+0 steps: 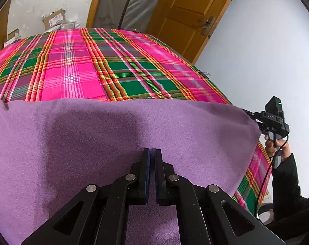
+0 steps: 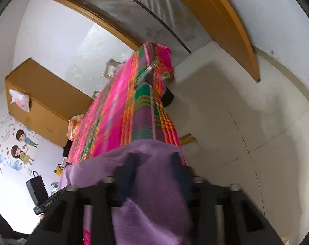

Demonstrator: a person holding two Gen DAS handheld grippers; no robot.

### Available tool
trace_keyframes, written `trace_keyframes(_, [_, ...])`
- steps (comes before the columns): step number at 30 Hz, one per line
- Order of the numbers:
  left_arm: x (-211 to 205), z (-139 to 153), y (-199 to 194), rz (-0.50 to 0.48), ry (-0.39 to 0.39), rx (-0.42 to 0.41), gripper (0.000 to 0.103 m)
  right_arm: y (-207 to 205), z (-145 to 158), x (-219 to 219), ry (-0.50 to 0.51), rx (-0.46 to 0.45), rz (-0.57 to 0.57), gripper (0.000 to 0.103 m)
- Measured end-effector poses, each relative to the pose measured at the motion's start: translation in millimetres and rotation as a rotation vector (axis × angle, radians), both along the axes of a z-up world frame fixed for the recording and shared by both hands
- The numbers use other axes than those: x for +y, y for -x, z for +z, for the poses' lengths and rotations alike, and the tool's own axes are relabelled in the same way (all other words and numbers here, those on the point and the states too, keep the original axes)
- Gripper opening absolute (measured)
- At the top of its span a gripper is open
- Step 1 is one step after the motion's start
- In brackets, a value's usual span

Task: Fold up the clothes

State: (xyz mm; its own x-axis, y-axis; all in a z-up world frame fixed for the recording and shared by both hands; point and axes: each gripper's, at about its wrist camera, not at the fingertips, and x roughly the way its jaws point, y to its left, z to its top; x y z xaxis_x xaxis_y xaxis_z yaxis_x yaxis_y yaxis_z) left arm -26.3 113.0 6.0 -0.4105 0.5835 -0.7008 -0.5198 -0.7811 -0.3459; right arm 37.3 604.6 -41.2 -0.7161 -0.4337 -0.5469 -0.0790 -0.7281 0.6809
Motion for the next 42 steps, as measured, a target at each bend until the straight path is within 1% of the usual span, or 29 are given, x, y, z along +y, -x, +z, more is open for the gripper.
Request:
trace_keyframes(1, [0.1, 0.0, 0.0, 0.0, 0.0, 0.0, 0.003, -1.8, 3.0, -0.5, -0.011, 0.014, -0.004, 0.013])
trace_keyframes(3, [0.3, 0.0, 0.0, 0.001, 0.001, 0.001, 0.003, -4.0, 8.4, -3.0, -0.036, 0.032, -0.016, 0.009])
trace_keyframes(5, [0.5, 0.1, 0.0, 0.001, 0.001, 0.001, 0.003, -6.2, 13.9, -5.2, -0.06, 0.05, -0.028, 0.009])
trace_keyframes(8, [0.9, 0.1, 0.0, 0.002, 0.002, 0.002, 0.003, -13.3, 22.4, -2.0, -0.056, 0.107, -0.057, 0.009])
trace_keyframes(11, [1.2, 0.2, 0.0, 0.002, 0.003, 0.002, 0.003, -11.9, 18.8, 9.1, -0.077, 0.065, -0.137, 0.01])
trace_keyframes(13, [1.4, 0.2, 0.1, 0.003, 0.004, 0.003, 0.003, -12.6, 13.7, 18.0, -0.149, -0.007, -0.24, 0.01])
trace_keyframes(14, [1.5, 0.2, 0.1, 0.003, 0.004, 0.003, 0.003, -14.3, 10.6, 23.2, -0.158, -0.034, -0.281, 0.01])
trace_keyframes(15, [1.6, 0.2, 0.1, 0.003, 0.004, 0.003, 0.003, -19.4, 8.5, 28.3, -0.126, -0.028, -0.302, 0.01])
trace_keyframes(16, [1.7, 0.3, 0.1, 0.003, 0.005, 0.003, 0.003, -24.9, 9.4, 29.2, -0.102, -0.004, -0.3, 0.01])
trace_keyframes(17, [1.6, 0.3, 0.1, 0.003, 0.004, 0.003, 0.003, -29.7, 11.7, 28.0, -0.091, 0.019, -0.291, 0.01])
trace_keyframes(19, [1.2, 0.3, 0.1, 0.003, 0.002, 0.002, 0.003, -37.5, 20.5, 15.2, -0.111, 0.066, -0.242, 0.01])
trace_keyframes(23, [0.8, 0.8, -0.7, 0.004, 0.004, 0.003, 0.003, -37.8, 31.3, -20.3, -0.131, 0.108, -0.094, 0.011])
trace_keyframes(25, [2.3, 1.7, -2.6, 0.005, 0.018, 0.013, 0.003, -35.0, 28.0, -31.5, -0.14, 0.087, -0.057, 0.011])
trace_keyframes(28, [4.8, 3.2, -6.1, 0.002, 0.04, 0.029, 0.003, -31.5, 17.7, -24.9, -0.173, -0.038, -0.128, 0.012])
trace_keyframes(30, [6.6, 4.1, -9.1, -0.011, 0.054, 0.041, 0.004, -35.4, 23.4, -28.8, -0.213, -0.053, -0.145, 0.012])
trace_keyframes(31, [7.5, 4.5, -10.6, -0.017, 0.061, 0.046, 0.004, -37.7, 28.7, -34.4, -0.22, -0.033, -0.131, 0.012])
trace_keyframes(34, [8.9, 5.5, -11.4, -0.024, 0.072, 0.056, 0.004, -39.2, 46.1, -63.5, -0.232, 0.05, -0.041, 0.014])
trace_keyframes(36, [9.7, 5.9, -9.2, -0.015, 0.075, 0.06, 0.004, -31.9, 51.7, -87.6, -0.235, 0.066, 0.047, 0.019])
trace_keyframes(39, [11.4, 6.0, -5.4, -0.008, 0.079, 0.062, 0.004, -21.1, 45.1, -113.4, -0.206, 0.027, 0.177, 0.019])
trace_keyframes(42, [11.9, 5.2, -5.1, -0.01, 0.079, 0.059, 0.004, -21.9, 36.9, -126.1, -0.228, -0.011, 0.246, 0.019])
